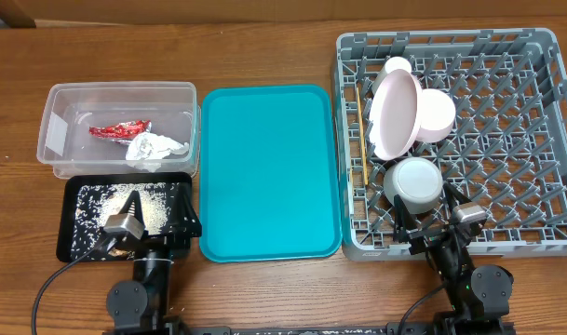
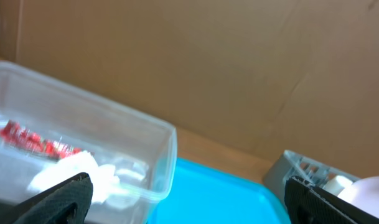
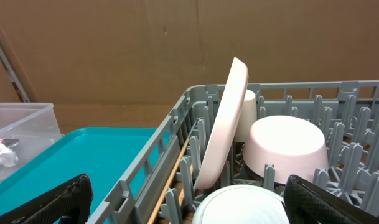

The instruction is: Sort waste into correct bins and load items into the dishwasher

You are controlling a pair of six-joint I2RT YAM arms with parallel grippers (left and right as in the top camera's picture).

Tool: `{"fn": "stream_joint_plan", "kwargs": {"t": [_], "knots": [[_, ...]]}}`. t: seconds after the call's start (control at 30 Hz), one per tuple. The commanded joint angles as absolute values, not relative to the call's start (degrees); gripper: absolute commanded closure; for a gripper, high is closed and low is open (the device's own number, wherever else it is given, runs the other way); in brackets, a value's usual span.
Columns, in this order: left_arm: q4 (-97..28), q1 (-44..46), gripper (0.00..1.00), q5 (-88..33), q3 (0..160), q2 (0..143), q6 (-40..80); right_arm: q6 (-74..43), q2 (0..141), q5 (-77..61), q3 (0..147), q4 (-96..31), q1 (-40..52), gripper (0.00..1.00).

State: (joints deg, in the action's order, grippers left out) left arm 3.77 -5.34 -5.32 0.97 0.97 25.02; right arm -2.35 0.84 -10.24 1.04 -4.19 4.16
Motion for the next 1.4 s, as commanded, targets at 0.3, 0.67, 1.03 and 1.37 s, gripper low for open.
{"fn": "stream_joint_plan", "kwargs": {"t": [0.3, 0.67, 1.03, 1.37], "knots": [[-4.0, -3.8, 0.00, -6.0, 0.3, 0.2, 8.0, -2.6, 0.2, -9.9, 0.5, -3.9, 4.1, 0.00], [-4.1, -1.6, 0.00, -5.6, 0.3, 0.2, 0.2, -2.6, 0.2, -9.9, 0.5, -3.9, 4.1, 0.00], [-4.0, -1.7, 0.00, -5.8, 0.3, 0.2, 0.2, -2.6, 0.2, -9.9, 0.5, -3.9, 4.1, 0.00], [-4.0, -1.7, 0.00, -5.8, 0.3, 0.2, 0.2, -2.6, 0.2, -9.9, 0.5, -3.9, 4.1, 0.00]]}}
